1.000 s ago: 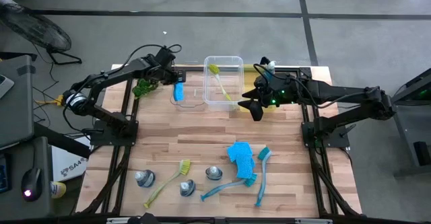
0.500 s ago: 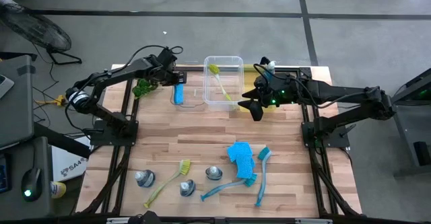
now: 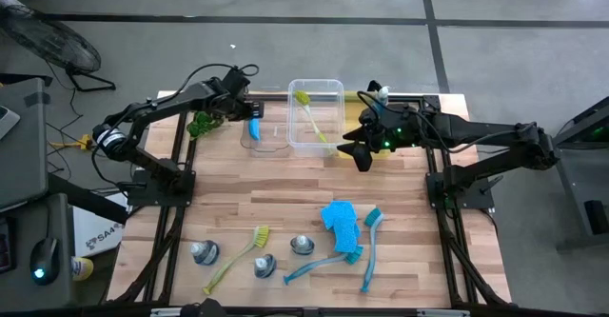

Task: Pick & Place Kitchen Sink Supplies
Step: Put the sponge into the transparent bin

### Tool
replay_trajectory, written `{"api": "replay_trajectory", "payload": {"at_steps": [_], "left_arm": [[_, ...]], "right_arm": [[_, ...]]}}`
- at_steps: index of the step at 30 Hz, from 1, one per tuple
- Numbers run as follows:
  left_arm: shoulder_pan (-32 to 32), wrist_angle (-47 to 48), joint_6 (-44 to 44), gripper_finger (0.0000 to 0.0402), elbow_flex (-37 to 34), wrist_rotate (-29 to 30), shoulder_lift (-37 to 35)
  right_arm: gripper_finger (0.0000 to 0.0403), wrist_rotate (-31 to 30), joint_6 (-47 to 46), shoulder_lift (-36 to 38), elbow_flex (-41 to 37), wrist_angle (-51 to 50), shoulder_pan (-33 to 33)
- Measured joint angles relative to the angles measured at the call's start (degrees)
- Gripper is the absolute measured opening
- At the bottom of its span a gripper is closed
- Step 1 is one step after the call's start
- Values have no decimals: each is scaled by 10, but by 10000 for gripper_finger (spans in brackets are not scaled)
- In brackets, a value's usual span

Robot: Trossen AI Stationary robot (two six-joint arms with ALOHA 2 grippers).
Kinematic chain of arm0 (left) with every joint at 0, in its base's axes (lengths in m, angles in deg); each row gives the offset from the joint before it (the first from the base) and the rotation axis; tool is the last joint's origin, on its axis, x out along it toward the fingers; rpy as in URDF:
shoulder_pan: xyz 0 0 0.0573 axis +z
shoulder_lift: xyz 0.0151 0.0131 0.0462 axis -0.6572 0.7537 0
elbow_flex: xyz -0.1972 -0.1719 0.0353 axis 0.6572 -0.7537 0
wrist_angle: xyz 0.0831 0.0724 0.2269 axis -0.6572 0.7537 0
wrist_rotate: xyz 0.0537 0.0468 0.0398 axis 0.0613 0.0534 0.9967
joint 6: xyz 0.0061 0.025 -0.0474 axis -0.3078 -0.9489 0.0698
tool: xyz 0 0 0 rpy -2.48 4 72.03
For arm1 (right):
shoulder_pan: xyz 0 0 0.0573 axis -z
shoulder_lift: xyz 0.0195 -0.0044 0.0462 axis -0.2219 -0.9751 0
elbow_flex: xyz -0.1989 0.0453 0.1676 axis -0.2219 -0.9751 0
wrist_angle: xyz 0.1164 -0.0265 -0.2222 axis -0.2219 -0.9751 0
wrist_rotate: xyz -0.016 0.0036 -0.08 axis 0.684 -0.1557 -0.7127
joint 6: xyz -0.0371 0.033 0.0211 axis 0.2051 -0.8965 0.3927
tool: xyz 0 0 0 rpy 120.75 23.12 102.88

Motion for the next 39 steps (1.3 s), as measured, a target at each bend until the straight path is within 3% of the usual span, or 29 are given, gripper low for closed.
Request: {"api": "replay_trajectory", "payload": {"at_steps": [6,17,32,39], "left_arm": [[0,-30,-14,111,0,-6,-25],[-15,-55,-49,111,0,-7,-138],[-145,-117,-86,111,0,-36,-177],[-190,-117,-86,111,0,-31,-177]], "right_arm": [[222,15,-22,0,0,-39,-4],[222,8,-92,0,-63,-51,-65],[222,83,-76,0,-139,-45,-169],[222,79,-58,0,-210,7,-200]]}}
